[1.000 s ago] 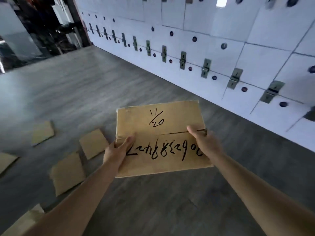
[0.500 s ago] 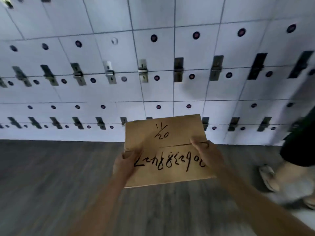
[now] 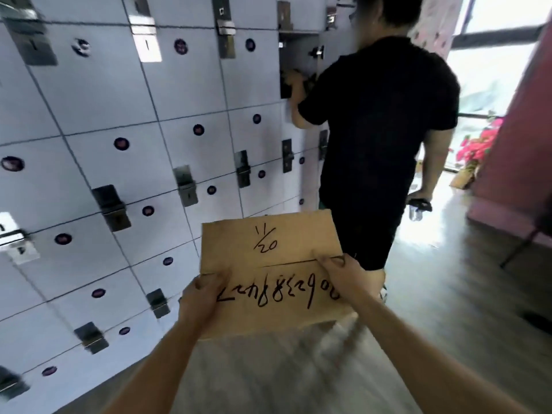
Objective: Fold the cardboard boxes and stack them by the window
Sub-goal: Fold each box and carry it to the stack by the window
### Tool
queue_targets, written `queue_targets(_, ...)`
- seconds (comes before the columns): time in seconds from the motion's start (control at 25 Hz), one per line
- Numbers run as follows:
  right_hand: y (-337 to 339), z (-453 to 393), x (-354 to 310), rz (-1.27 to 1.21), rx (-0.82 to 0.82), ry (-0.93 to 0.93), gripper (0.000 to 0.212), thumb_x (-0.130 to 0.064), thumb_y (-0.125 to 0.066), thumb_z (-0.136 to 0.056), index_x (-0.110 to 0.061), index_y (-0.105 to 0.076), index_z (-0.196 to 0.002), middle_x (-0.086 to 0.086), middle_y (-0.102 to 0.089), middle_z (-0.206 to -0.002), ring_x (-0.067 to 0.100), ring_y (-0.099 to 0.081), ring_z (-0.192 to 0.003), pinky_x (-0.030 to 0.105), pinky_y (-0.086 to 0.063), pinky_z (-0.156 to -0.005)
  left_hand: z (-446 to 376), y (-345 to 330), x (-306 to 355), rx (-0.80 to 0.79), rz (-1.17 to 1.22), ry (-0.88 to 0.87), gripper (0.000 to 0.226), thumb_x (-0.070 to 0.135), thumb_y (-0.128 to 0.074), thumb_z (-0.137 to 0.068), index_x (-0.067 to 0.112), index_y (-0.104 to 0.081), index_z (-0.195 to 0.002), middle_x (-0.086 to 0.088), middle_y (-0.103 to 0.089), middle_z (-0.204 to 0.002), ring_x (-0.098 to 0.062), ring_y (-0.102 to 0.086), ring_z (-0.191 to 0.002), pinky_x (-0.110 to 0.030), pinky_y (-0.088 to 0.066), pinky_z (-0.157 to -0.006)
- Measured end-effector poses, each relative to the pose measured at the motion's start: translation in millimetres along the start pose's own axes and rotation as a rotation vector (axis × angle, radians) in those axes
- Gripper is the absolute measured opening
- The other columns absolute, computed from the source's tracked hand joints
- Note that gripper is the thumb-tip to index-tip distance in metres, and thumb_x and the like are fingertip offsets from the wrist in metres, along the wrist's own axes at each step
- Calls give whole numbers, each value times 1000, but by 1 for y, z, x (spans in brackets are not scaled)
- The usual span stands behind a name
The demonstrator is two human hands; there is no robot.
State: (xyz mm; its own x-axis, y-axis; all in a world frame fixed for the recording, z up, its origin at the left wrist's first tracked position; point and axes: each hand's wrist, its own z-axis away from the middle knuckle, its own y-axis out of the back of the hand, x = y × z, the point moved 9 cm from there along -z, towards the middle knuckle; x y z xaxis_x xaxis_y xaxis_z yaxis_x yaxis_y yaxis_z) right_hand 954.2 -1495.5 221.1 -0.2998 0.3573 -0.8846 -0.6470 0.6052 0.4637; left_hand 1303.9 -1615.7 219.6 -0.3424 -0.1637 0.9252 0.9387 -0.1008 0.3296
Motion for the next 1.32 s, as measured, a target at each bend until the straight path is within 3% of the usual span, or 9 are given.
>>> queue_targets(0.12, 72, -4, 8, -18, 181, -59, 63, -84, -57, -70, -31, -62, -103, -11, -70, -87, 13, -67, -80, 35, -56, -73, -17, -67, 57, -174, -56, -96, 102, 89, -59, -55, 20, -59, -130, -9, -63, -124, -31, -61, -107, -46, -49, -96)
queue_targets(0.36, 220, 22, 39, -61, 483, -157, 69, -90, -57, -63, -29, -63, -95, -10, -72, -83, 11, -69, -77, 33, -57, -68, 4, -224, 154, -481, -83, -267, 85, 82, -63, -71, 18, -60, -127, -7, -62, -129, -28, -58, -112, -44, -46, -99)
queue_targets(0.48, 314, 49, 76, -67, 662, -225, 66, -88, -57, -66, -29, -61, -94, -10, -69, -79, 10, -66, -73, 28, -50, -60, 55, -322, 191, -609, -65, -325, 77, 78, -66, -72, 21, -60, -124, -3, -59, -121, -21, -51, -101, -38, -42, -92)
queue_targets(0.6, 407, 68, 121, -82, 796, -292, 69, -88, -58, -67, -29, -56, -102, -9, -64, -87, 12, -61, -78, 33, -50, -66, 119, -422, 224, -739, -50, -403, 64, 86, -64, -62, 37, -64, -102, 10, -64, -102, -14, -59, -91, -36, -46, -82)
queue_targets(0.72, 494, 80, 164, -91, 884, -343, 76, -90, -57, -63, -27, -59, -107, -4, -66, -95, 21, -64, -90, 40, -55, -79, 178, -517, 252, -864, -23, -423, 65, 87, -68, -55, 40, -66, -99, 13, -67, -99, -13, -63, -95, -32, -48, -78)
queue_targets(0.84, 582, 78, 197, -77, 955, -377, 74, -91, -55, -62, -28, -59, -99, -5, -65, -90, 20, -64, -86, 39, -55, -78, 227, -613, 278, -920, -47, -415, 67, 90, -65, -50, 36, -59, -89, 14, -63, -94, -16, -59, -96, -34, -45, -85)
queue_targets(0.96, 651, 61, 219, -59, 1012, -385, 69, -91, -55, -63, -30, -57, -95, -7, -64, -85, 19, -63, -82, 36, -52, -72, 261, -694, 300, -966, -68, -412, 64, 85, -68, -61, 33, -60, -100, 12, -61, -94, -20, -58, -100, -38, -47, -89)
queue_targets(1.16, 710, -17, 253, -70, 999, -399, 72, -90, -55, -65, -28, -59, -100, -8, -64, -88, 14, -60, -81, 31, -46, -63, 249, -795, 330, -976, -84, -405, 58, 79, -69, -68, 34, -61, -103, 13, -62, -96, -21, -59, -103, -42, -49, -96)
queue_targets(1.32, 732, -112, 284, -62, 963, -418, 72, -88, -56, -69, -25, -59, -104, -5, -62, -89, 19, -60, -83, 35, -48, -70, 202, -870, 351, -955, -98, -384, 55, 77, -70, -69, 33, -62, -101, 7, -64, -103, -22, -59, -106, -45, -48, -100)
